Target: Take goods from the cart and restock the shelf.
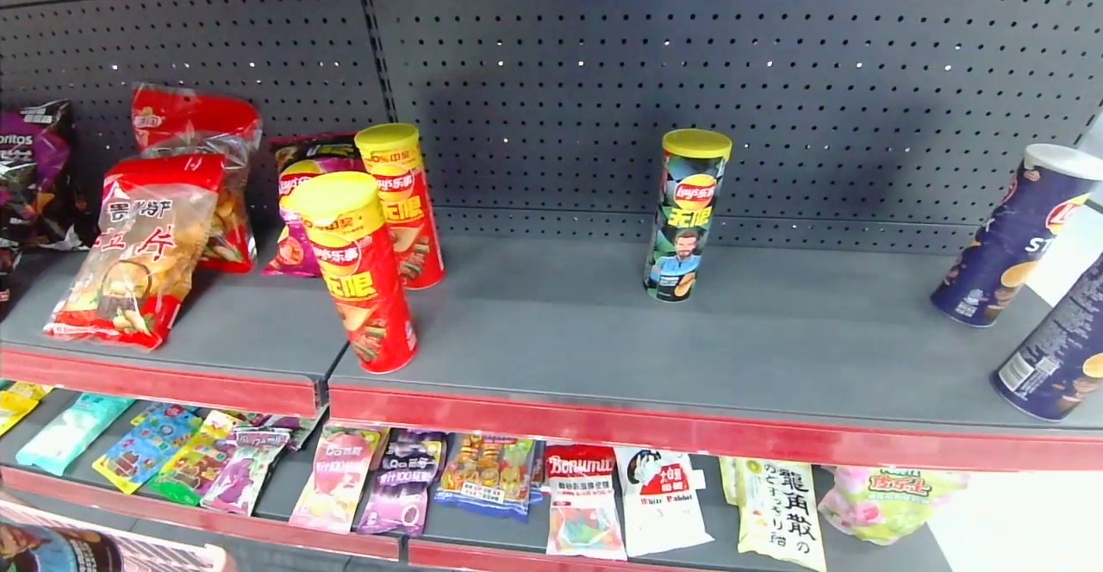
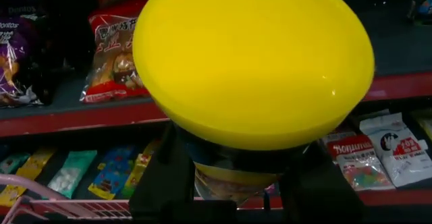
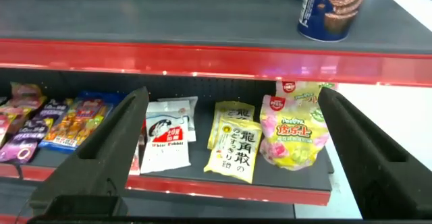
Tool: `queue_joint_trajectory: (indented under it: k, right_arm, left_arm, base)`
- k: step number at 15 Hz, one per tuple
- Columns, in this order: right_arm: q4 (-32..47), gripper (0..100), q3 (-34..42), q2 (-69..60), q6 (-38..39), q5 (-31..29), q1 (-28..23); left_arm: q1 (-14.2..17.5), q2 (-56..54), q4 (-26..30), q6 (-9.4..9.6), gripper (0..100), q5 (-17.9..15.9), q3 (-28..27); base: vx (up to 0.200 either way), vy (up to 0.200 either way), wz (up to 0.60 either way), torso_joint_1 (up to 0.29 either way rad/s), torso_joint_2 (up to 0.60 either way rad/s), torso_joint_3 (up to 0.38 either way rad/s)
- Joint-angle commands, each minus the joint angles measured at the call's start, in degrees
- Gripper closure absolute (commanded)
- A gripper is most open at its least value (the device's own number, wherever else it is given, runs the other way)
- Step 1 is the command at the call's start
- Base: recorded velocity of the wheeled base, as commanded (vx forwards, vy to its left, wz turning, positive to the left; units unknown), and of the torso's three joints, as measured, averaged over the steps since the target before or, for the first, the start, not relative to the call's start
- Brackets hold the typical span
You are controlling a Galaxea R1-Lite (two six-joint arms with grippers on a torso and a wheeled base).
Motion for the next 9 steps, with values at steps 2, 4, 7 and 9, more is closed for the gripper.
queue_joint_trajectory:
  k: [2, 4, 7, 9]
  right_arm:
    - [-0.03, 0, -0.01, 0.02, -0.16, 0.07, 0.09]
    - [-0.38, 0, -0.28, 0.02, -0.25, 0.16, 0.09]
    - [-0.29, 0, -28.40, 23.14, 2.30, 6.75, 3.52]
    - [-0.56, 0, -37.37, 35.44, 0.01, 13.08, 9.32]
  left_arm:
    - [-0.31, -4.45, 5.38, -0.03, 100, -0.63, 0.21]
    - [-0.31, -6.65, 7.75, -0.38, 100, -0.81, 0.38]
    - [-0.22, -5.51, 7.75, -3.28, 100, -1.07, 0.03]
    - [-0.22, -3.48, 6.87, -4.08, 100, -1.51, -0.58]
  base:
    - [0.000, 0.000, 0.00, 0.000, 0.00, 0.000]
    - [0.000, 0.000, 0.00, 0.000, 0.00, 0.000]
    - [0.000, 0.000, 0.00, 0.000, 0.00, 0.000]
    - [0.000, 0.000, 0.00, 0.000, 0.00, 0.000]
